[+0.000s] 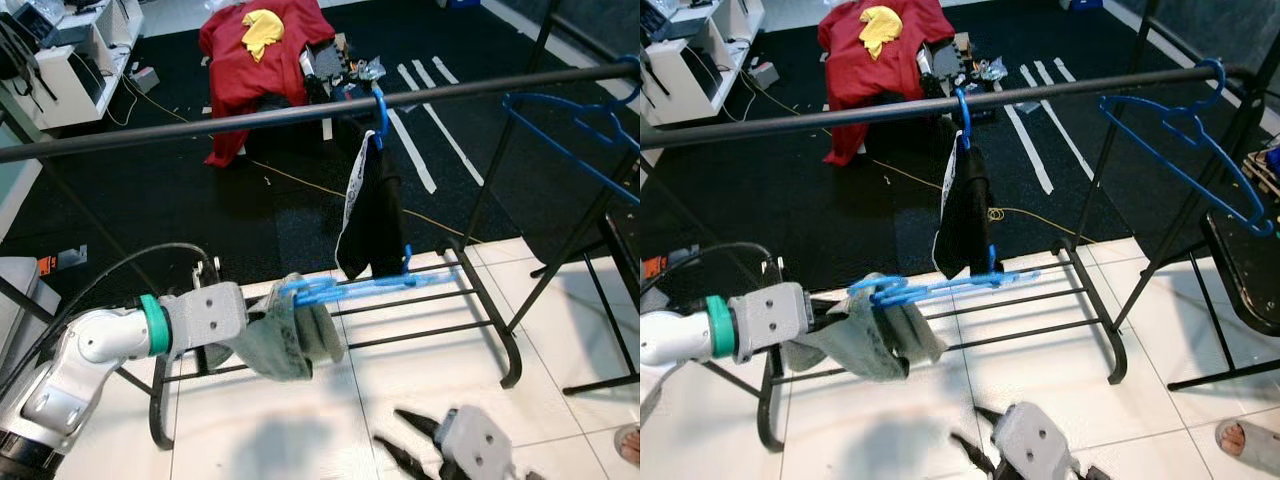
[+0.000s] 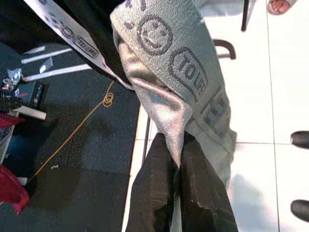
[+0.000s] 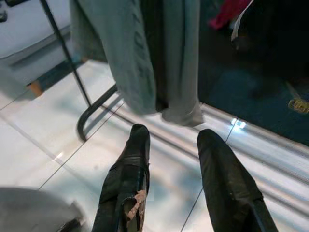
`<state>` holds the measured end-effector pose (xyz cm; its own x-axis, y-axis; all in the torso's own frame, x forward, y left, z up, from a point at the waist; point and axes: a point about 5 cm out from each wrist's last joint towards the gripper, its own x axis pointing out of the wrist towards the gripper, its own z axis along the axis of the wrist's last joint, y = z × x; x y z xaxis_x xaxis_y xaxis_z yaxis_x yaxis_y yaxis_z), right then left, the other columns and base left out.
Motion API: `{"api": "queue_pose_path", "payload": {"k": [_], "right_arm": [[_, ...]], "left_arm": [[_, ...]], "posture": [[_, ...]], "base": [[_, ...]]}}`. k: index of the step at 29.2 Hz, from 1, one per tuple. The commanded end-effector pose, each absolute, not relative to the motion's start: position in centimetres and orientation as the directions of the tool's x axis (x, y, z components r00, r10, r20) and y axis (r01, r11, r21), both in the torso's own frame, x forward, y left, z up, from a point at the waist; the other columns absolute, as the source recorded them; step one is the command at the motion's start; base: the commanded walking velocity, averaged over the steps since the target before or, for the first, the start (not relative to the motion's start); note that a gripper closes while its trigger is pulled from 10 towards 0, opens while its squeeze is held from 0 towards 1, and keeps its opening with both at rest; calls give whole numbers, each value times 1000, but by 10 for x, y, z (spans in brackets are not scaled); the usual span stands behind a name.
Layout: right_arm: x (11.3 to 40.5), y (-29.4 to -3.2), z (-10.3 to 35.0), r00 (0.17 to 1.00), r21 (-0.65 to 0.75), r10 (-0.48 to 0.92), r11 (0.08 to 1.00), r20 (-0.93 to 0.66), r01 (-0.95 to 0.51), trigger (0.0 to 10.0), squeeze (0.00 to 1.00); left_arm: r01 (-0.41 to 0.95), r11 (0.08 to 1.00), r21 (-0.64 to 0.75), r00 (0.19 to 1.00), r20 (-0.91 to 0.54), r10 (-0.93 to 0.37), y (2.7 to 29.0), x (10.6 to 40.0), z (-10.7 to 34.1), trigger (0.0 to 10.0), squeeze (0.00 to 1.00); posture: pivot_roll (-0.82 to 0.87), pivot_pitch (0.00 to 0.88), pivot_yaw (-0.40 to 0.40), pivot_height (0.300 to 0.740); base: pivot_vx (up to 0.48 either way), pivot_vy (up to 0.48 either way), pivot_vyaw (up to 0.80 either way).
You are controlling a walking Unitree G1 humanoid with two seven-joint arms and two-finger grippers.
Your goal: Hang hanger
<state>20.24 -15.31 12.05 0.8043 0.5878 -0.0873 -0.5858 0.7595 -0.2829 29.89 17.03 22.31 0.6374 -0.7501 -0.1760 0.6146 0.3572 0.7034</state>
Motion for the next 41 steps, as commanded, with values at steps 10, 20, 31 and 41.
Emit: {"api": "queue_pose_path", "payload": {"k": [10, 20, 31, 41], "right_arm": [[258, -150, 111, 968, -383, 238, 903, 76, -192, 10000, 0], [287, -116, 100, 905, -440, 419, 827, 69, -349, 10000, 0], [294, -81, 107, 825, -475, 555, 756, 103, -450, 10000, 0], [280, -70, 115, 803, -425, 571, 778, 173, -462, 10000, 1000]], "left_arm": [[703, 452, 548, 552, -22, -833, 155, 276, 248, 10000, 0], [737, 476, 480, 547, -11, -837, 161, 247, 256, 10000, 0], [745, 482, 461, 545, -5, -838, 156, 241, 259, 10000, 0], [739, 492, 460, 555, -3, -832, 151, 244, 257, 10000, 0]], "posture": [[-222, 203, 191, 740], [-169, 195, 159, 740], [-150, 196, 147, 740], [-163, 201, 148, 740]], "base": [[0, 0, 0], [0, 0, 0], [0, 0, 0], [0, 0, 0]]}}
